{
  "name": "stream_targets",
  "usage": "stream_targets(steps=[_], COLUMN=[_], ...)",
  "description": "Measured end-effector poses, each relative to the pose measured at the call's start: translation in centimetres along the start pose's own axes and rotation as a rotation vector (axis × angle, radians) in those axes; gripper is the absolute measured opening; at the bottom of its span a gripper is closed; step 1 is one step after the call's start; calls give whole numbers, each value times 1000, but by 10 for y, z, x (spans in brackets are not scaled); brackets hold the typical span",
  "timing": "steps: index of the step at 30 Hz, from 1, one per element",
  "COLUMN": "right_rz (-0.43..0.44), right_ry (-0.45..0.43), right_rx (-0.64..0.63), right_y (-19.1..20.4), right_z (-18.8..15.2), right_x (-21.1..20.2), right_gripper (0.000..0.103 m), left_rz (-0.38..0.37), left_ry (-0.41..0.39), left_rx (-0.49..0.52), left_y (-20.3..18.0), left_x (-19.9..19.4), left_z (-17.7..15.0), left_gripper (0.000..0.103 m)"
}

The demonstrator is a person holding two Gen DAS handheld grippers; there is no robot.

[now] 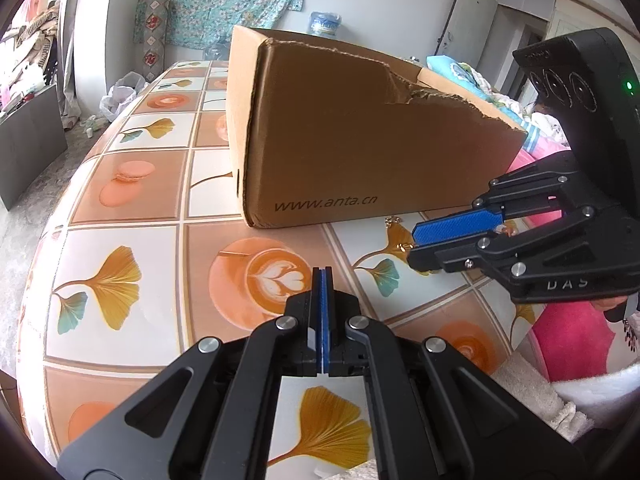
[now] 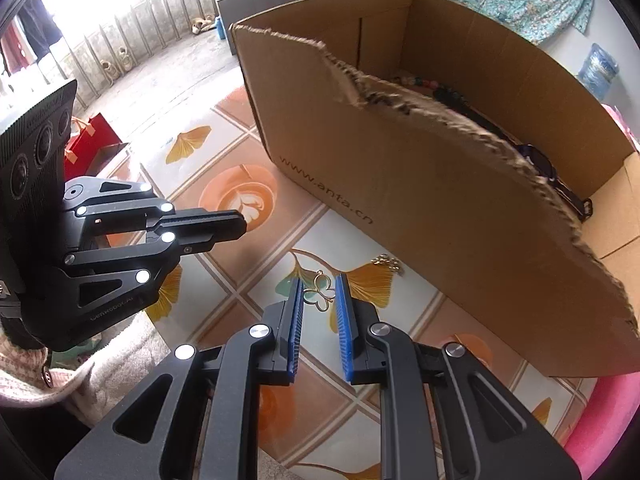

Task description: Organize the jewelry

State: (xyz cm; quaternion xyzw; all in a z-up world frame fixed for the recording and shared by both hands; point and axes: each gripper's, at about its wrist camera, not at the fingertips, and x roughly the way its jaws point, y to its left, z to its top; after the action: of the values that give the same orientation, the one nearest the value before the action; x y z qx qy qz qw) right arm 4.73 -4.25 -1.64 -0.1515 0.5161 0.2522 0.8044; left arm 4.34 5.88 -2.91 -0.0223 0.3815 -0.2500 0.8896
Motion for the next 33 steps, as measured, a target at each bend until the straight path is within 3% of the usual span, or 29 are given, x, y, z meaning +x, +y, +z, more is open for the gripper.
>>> stream_targets(steps=[3, 6, 9, 24, 26, 33], right_rz=[-32, -56, -62, 22, 28, 53], right_ry=[-33, -64, -89, -183, -192, -221], right_rx=[61, 132, 190, 287, 292, 311], right_y=[-16, -34, -50, -83, -84, -90], right_z=[-10, -23, -37, -62, -63, -67], right_x=[-17, -31, -40, -45, -45, -46], right_gripper=[16, 16, 16, 16, 16, 16], left_rz=[-54, -98, -92, 32, 32, 63], left_ry=[7, 30, 53, 146, 156, 164], left_rx=[29, 74, 155, 371, 382, 442], left_y=[-13, -34, -58, -102, -104, -116], left_x=[2, 11, 23, 57, 57, 56], left_z=[1, 4, 7, 20, 21, 19], left_gripper=[0, 11, 18, 18, 10, 6])
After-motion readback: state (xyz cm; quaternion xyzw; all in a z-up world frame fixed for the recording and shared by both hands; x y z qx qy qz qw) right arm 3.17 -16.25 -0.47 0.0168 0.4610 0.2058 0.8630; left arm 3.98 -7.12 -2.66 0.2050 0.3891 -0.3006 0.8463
